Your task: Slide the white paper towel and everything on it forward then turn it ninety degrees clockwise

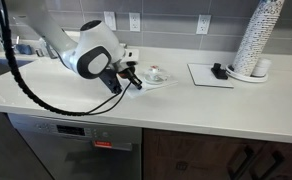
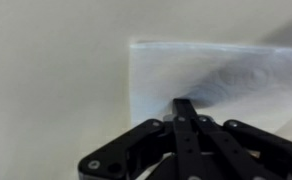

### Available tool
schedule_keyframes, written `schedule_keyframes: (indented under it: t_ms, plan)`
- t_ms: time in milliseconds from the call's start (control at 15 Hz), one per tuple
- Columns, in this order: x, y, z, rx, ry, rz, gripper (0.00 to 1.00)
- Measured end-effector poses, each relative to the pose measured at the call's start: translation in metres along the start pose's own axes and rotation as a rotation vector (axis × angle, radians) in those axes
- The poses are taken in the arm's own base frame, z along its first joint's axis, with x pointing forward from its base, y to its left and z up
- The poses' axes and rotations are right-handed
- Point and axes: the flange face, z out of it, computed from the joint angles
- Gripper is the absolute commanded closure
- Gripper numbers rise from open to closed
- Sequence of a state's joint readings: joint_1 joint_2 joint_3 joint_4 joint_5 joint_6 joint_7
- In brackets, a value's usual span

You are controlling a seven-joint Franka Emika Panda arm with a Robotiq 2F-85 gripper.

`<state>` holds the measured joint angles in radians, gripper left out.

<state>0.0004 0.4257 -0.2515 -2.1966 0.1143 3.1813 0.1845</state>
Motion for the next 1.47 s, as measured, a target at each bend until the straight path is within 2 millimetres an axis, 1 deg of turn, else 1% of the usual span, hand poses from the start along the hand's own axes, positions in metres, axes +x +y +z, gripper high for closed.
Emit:
schedule_keyframes:
  t_ms: [133,200,533,1467]
  plan:
    - [-0.010,-0.019,-0.007,0.056,-0.024,0.023,0.99]
    - [-0.011,-0.023,-0.010,0.068,-0.024,0.023,0.99]
    - [-0.008,-0.019,-0.010,0.060,-0.019,0.026,0.99]
    - [-0.011,-0.023,-0.010,0.039,-0.038,-0.004,1.00]
